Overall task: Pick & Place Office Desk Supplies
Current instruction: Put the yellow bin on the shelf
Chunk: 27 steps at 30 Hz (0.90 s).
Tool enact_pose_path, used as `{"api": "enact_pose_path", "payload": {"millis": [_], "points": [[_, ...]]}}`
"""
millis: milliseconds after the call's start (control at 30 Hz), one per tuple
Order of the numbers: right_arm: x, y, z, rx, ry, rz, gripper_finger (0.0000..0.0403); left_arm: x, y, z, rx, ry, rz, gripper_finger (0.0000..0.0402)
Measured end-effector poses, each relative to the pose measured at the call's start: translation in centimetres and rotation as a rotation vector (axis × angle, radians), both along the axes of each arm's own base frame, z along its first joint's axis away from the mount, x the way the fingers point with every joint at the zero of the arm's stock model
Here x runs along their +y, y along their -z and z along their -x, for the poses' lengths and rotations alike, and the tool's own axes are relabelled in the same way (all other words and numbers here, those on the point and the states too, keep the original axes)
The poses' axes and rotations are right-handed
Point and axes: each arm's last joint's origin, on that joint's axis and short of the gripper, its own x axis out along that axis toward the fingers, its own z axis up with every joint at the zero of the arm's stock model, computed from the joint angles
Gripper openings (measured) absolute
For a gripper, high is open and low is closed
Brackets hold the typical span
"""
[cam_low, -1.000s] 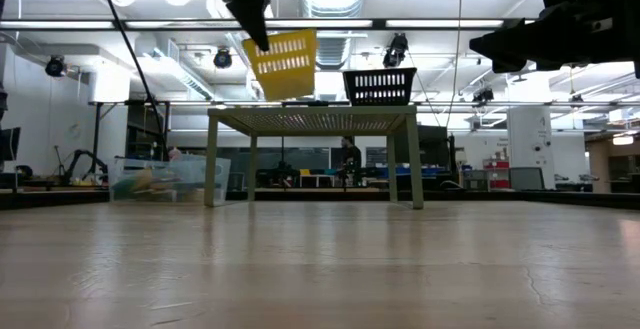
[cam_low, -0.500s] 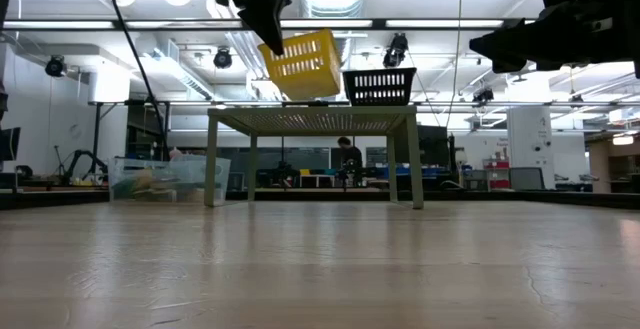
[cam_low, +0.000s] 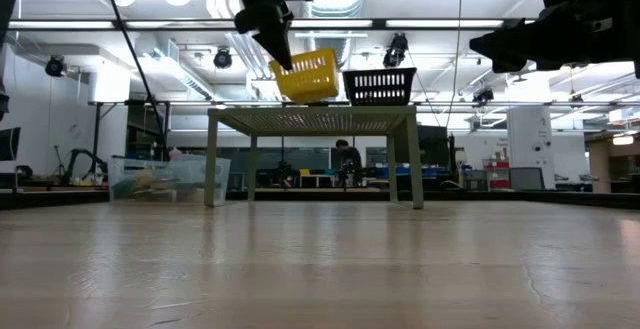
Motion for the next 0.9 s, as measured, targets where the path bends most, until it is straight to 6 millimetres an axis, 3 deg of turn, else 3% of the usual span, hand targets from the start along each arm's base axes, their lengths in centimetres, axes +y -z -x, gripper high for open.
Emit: {"api": "enact_pose_path", "payload": {"millis": [900], "points": [[0.0,0.1,0.0,0.006,0.001,0.0,0.0121,0.9,3.8,-1.3,0.052,0.061,0.051,0.0015]]}}
